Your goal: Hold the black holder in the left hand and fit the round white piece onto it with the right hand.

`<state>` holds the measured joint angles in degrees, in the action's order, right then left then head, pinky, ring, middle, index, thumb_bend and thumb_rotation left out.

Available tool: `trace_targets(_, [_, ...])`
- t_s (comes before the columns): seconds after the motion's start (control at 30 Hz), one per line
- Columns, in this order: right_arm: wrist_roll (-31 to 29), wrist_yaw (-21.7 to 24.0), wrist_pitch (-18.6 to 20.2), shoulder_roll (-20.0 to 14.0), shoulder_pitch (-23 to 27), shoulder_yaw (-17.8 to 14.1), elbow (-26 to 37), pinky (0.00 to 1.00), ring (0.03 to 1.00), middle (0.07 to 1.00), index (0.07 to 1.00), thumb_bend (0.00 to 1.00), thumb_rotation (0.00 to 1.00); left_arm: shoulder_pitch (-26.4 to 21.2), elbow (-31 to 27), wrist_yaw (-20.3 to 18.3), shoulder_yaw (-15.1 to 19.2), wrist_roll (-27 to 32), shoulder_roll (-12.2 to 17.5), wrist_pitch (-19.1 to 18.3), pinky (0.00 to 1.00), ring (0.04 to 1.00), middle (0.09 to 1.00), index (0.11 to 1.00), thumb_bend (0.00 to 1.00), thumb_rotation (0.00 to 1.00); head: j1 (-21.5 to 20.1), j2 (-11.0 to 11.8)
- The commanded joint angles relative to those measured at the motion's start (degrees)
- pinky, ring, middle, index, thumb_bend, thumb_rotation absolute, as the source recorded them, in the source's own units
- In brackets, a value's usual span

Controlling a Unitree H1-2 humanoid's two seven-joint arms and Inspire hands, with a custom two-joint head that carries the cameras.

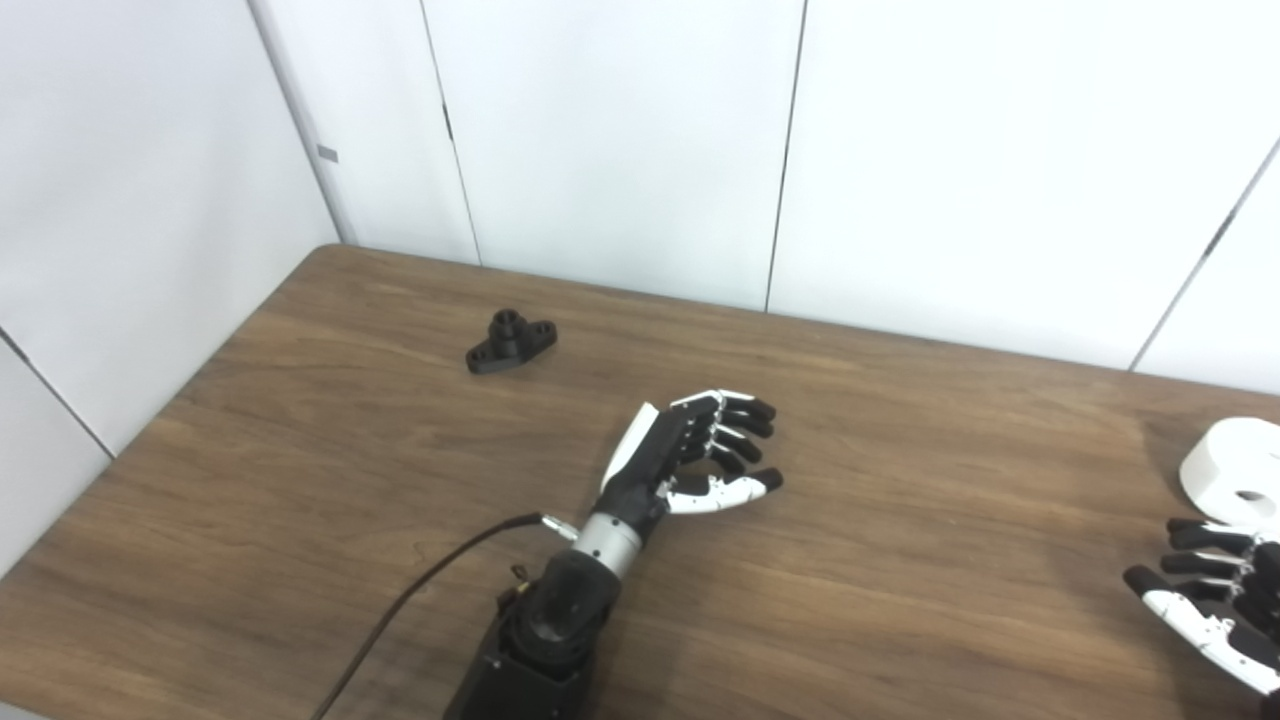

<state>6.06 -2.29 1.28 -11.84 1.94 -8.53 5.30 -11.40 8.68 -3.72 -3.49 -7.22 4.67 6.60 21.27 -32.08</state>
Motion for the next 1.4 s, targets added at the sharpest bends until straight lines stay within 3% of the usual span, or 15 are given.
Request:
trace_targets(0.0, [-0.8, 0.0, -1.2, -1.0, 0.9, -0.8, 1.5, 0.44, 0.554, 0.659, 0.498, 0.52, 0.14, -3.0, -2.4, -0.7, 0.3, -1.3, 3.4, 1.4, 0.53, 0.636, 0.690, 0.656, 0.72, 0.00, 0.2, -0.2])
trace_targets(0.3, [-1.6, 0.6, -0.8, -1.7, 0.6, -1.0, 1.7, 0.45, 0.562, 0.661, 0.498, 0.52, 0.15, -3.9, -5.2, -0.6, 0.7, -8.3, 11.0, -0.7, 0.63, 0.761, 0.802, 0.715, 0.80, 0.00, 1.1, -0.2])
trace_targets(0.57, [-1.9, 0.5, -0.9, -1.9, 0.5, -1.3, 1.7, 0.45, 0.559, 0.660, 0.498, 0.52, 0.14, -4.4, -7.5, 0.9, 3.8, -10.0, 14.2, -1.8, 0.64, 0.757, 0.792, 0.801, 0.77, 0.02, 1.9, -0.1])
trace_targets(0.73, [-1.9, 0.6, -0.5, -1.9, 0.1, -1.3, 2.4, 0.45, 0.565, 0.662, 0.498, 0.52, 0.15, -5.1, -9.5, 4.3, 6.7, -15.3, 16.0, -4.0, 0.69, 0.753, 0.761, 0.778, 0.77, 0.07, 3.0, -0.3])
trace_targets(0.87, [-2.0, 0.6, -1.6, -2.2, 0.1, -1.4, 2.0, 0.44, 0.553, 0.659, 0.498, 0.52, 0.15, -5.8, -10.9, 5.0, 8.6, -17.6, 18.0, -7.1, 0.79, 0.837, 0.813, 0.756, 0.75, 0.10, 2.9, -0.2])
trace_targets(0.97, [-2.4, 0.7, -1.5, -2.1, 0.0, -1.4, 2.1, 0.45, 0.557, 0.655, 0.498, 0.51, 0.14, -6.2, -11.0, 5.6, 9.5, -18.8, 19.1, -8.0, 0.76, 0.840, 0.840, 0.737, 0.76, 0.06, 2.9, -0.2])
trace_targets(1.17, [-3.0, 0.9, -0.6, -2.1, -0.1, -1.5, 2.5, 0.45, 0.561, 0.659, 0.498, 0.52, 0.14, -7.9, -9.1, 8.2, 12.0, -20.4, 21.5, -8.9, 0.74, 0.894, 0.905, 0.738, 0.79, 0.10, 3.0, -0.2])
trace_targets(1.37, [-2.6, 0.8, -0.6, -2.1, -0.2, -1.5, 2.7, 0.45, 0.556, 0.656, 0.498, 0.52, 0.14, -9.1, -7.3, 9.7, 12.8, -22.3, 23.7, -10.7, 0.82, 0.985, 0.966, 0.782, 0.82, 0.17, 3.0, -0.2])
